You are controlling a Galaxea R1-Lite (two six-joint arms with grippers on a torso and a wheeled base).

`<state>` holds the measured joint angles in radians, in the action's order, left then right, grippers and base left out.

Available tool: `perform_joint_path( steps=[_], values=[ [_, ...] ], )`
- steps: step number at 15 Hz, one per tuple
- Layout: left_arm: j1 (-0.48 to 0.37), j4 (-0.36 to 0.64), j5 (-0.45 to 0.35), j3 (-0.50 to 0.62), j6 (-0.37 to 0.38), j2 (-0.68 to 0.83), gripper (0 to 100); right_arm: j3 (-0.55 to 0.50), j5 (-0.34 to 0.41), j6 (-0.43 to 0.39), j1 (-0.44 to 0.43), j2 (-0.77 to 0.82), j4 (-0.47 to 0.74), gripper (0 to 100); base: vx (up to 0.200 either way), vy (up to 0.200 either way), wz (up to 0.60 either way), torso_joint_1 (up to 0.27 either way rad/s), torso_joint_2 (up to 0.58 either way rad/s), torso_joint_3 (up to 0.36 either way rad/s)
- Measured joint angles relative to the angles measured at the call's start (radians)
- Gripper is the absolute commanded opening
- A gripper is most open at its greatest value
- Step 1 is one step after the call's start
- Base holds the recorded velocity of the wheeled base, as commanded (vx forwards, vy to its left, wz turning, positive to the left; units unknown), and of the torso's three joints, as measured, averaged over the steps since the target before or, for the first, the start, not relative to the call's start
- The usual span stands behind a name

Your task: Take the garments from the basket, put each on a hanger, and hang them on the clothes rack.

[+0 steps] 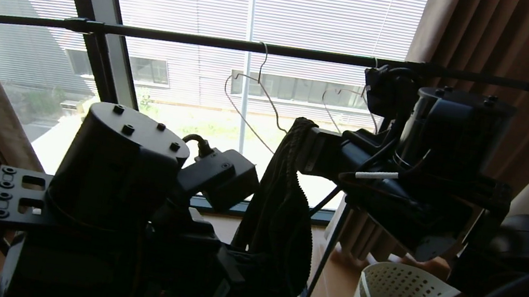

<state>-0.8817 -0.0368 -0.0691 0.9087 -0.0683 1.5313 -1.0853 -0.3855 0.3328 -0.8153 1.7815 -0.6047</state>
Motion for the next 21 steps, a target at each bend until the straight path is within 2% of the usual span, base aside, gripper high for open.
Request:
perform_joint_path(
  steps=[5,9,12,21],
  values=[
    [0.179,-0.003,0.000,-0.067,0.001,-0.119,0,0.040,0.001,-0.119,0.062,-0.037,0.013,0,0.000,0.000,0.00,0.000,0.00,0.000],
    [0.298,-0.011,0.000,0.012,0.000,-0.093,0,0.155,0.022,-0.274,0.073,-0.114,0.008,0,0.000,0.000,0.00,0.000,0.00,0.000],
    [0.334,-0.011,0.001,0.114,-0.003,-0.062,0,0.251,0.090,-0.341,0.065,-0.165,0.003,0,0.000,0.000,0.00,0.000,0.00,0.000],
    [0.339,-0.003,0.003,0.248,-0.011,-0.054,0,0.321,0.099,-0.385,0.020,-0.183,0.001,0,0.000,0.000,0.00,0.000,0.00,0.000]
  ],
)
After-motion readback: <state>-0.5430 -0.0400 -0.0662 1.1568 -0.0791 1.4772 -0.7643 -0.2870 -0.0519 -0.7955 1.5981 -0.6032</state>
